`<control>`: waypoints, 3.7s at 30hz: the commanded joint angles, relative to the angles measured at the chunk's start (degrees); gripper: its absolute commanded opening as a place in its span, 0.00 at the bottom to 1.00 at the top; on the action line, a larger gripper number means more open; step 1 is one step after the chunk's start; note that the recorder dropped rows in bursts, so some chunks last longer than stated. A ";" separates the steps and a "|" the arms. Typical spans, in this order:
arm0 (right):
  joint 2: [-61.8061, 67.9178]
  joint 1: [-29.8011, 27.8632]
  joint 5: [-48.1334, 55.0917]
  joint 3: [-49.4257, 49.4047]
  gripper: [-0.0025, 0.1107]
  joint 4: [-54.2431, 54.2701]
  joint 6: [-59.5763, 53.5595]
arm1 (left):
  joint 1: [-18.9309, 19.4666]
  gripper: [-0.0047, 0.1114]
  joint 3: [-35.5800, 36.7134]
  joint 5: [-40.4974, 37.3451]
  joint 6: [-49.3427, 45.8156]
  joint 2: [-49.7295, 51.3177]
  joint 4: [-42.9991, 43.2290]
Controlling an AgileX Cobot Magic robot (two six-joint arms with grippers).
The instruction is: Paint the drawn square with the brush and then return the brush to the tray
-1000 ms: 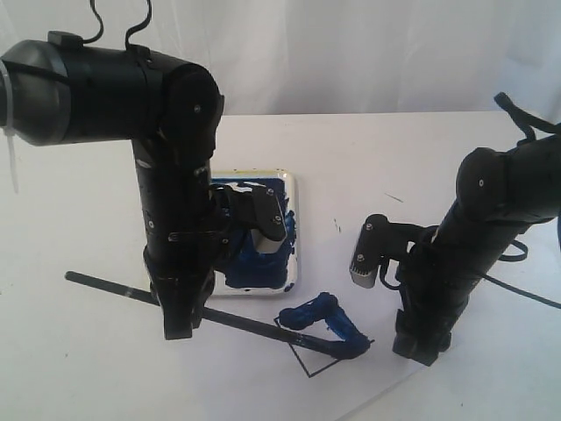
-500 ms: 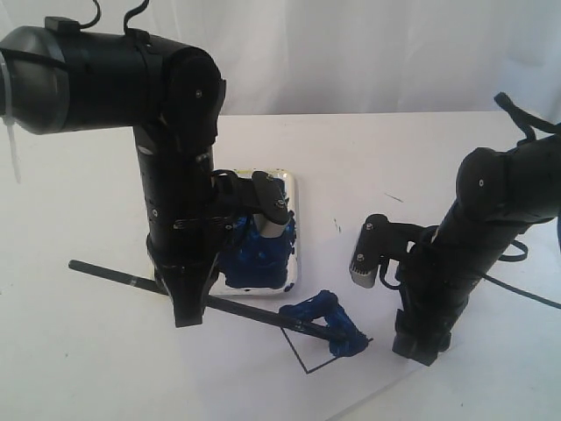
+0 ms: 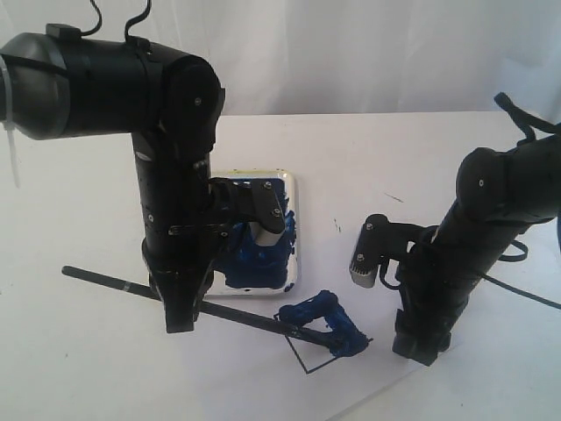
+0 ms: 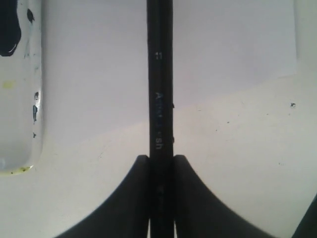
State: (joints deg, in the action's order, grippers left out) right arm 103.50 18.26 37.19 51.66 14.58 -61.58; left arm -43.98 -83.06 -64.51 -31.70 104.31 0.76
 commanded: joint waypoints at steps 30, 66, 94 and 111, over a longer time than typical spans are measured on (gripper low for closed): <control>1.37 0.04 -0.10 -0.45 0.58 0.12 0.15 | -0.08 0.04 3.72 -5.45 1.21 -2.97 3.81; 1.37 0.04 -0.10 -0.45 0.58 0.12 0.15 | -0.08 0.04 3.61 6.02 7.48 -2.30 3.66; 1.37 0.04 -0.10 -0.45 0.58 0.12 0.15 | -0.08 0.04 3.61 5.78 13.51 -2.06 7.62; 1.37 0.04 -0.08 -0.45 0.58 0.12 0.56 | -0.08 0.04 3.61 -2.95 8.53 -4.25 10.58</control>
State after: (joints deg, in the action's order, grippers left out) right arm 103.50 18.26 36.87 51.66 14.58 -61.58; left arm -43.98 -79.72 -64.40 -23.99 101.61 10.15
